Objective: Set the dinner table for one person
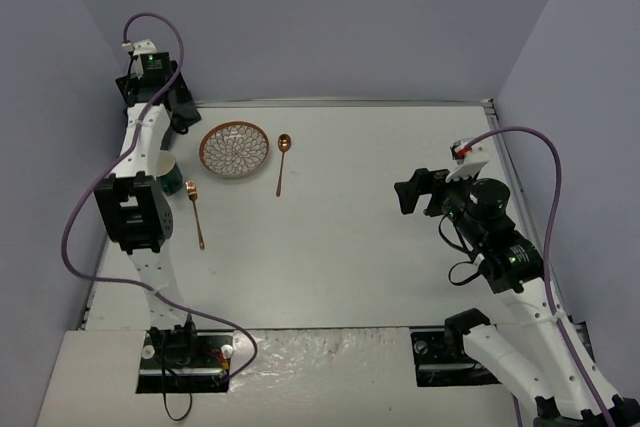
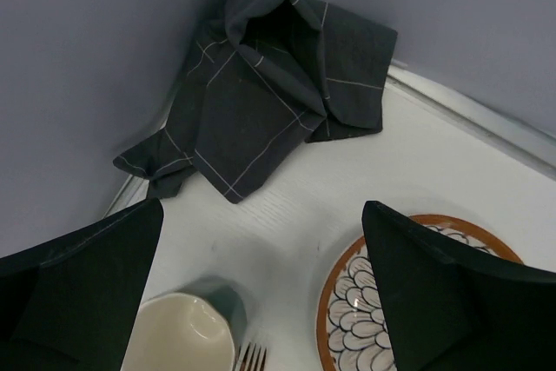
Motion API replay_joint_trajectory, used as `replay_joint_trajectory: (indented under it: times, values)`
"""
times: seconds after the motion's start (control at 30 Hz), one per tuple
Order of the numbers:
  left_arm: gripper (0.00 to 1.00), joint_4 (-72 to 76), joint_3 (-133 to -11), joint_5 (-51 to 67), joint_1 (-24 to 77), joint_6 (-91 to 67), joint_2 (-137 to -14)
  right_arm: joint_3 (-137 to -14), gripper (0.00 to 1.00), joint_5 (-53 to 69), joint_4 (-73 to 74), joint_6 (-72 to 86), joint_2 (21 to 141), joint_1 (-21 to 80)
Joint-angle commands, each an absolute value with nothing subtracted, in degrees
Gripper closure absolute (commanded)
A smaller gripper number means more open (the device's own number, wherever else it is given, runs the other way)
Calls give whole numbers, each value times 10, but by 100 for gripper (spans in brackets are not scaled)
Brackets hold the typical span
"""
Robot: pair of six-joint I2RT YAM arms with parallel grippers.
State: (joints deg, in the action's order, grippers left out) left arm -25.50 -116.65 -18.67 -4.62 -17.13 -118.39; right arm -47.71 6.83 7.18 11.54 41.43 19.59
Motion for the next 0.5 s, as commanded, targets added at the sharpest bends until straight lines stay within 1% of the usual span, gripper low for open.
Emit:
replay_joint_trajectory:
  times: [0.0, 0.2, 0.47]
  values:
    - [3, -264, -1300, -186, -64, -131, -1263, -474, 0, 91, 17, 123, 423, 200]
    - [3, -261, -1375, -134, -88, -127, -1356, -458, 0, 95, 10, 130, 433, 201]
    - [4, -259, -1404, -98, -105, -106, -1428, -449, 0, 102, 6, 136, 448, 200]
